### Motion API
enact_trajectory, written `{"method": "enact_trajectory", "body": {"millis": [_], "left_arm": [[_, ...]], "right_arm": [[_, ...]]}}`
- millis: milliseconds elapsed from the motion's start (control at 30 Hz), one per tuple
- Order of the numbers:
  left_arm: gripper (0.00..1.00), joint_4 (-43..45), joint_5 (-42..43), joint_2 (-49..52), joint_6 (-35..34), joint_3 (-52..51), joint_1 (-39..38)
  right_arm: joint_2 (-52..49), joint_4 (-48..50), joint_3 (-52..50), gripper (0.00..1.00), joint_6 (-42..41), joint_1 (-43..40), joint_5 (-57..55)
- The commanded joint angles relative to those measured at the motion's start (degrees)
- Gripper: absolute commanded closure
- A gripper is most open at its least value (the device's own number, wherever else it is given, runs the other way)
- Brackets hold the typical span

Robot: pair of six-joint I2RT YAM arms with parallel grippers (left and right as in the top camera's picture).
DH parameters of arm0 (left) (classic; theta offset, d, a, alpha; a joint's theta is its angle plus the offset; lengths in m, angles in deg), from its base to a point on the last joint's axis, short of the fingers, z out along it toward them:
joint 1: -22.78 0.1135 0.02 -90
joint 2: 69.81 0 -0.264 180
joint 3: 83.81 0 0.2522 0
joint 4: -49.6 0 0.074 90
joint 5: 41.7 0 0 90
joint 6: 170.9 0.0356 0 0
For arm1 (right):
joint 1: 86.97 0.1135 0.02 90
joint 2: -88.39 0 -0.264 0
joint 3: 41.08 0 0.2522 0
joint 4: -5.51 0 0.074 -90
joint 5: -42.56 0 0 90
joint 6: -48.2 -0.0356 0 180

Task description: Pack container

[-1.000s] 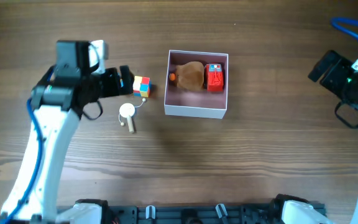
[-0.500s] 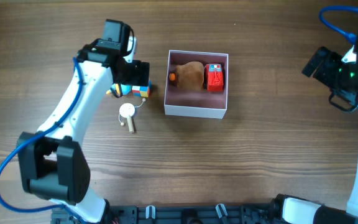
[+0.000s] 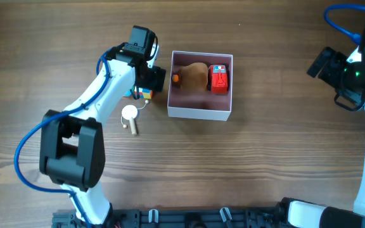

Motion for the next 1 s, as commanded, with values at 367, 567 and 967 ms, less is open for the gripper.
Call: {"method": "enact_trajectory", "body": {"millis": [367, 567, 967], "left_arm": [[0.28, 1.5, -3.8, 5.9, -2.6, 1.0, 0.2], [0.32, 1.7, -3.8, 6.9, -2.6, 0.9, 0.2], [0.72, -4.5, -4.3, 6.3, -2.6, 3.0, 0.2]], "right_arm": [[-0.3, 0.0, -0.5, 0.0, -0.7, -0.2, 0.1], [-0.3, 0.0, -0.5, 0.0, -0.7, -0.2, 0.1], [-0.3, 0.0, -0.5, 0.0, -0.7, -0.2, 0.1]]}}
